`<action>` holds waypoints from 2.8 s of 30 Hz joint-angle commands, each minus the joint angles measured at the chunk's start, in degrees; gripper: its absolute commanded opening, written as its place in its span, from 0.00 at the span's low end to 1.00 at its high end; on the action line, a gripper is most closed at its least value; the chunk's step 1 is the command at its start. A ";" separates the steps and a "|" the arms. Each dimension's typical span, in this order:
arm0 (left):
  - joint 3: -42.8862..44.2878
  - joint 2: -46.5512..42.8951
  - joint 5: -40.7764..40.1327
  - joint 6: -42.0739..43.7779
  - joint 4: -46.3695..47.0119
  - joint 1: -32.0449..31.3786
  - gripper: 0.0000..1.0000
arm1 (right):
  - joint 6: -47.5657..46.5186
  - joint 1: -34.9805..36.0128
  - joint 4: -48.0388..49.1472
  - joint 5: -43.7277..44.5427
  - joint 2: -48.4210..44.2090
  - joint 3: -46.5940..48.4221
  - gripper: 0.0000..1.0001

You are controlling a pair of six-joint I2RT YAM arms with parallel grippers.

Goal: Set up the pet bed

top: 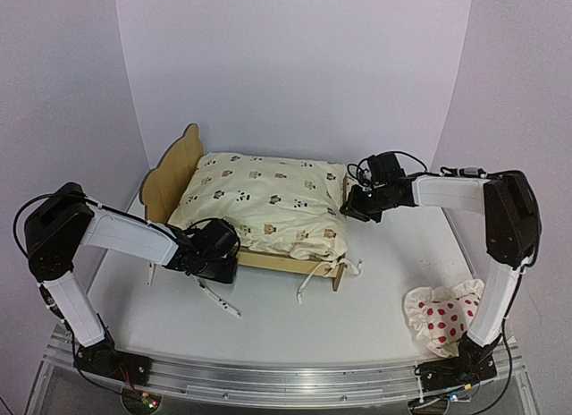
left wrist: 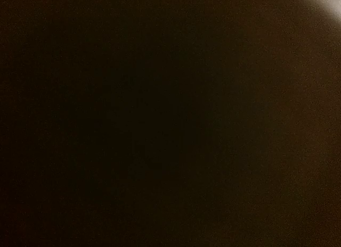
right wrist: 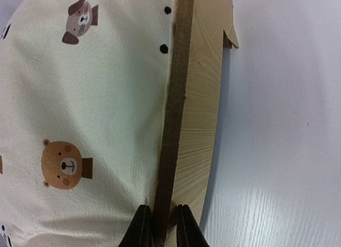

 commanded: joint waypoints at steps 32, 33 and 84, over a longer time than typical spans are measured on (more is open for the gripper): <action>-9.28 -11.87 -1.09 -1.48 2.32 3.83 0.26 | -10.61 -8.64 -22.84 1.12 -5.70 15.06 0.59; -9.44 -12.06 -0.99 -1.53 2.32 3.83 0.26 | -11.00 -9.35 -22.82 0.89 -3.56 17.81 0.58; 9.27 3.57 8.80 15.83 10.09 6.86 0.23 | -0.31 8.75 -3.24 -19.24 -18.64 -29.57 0.34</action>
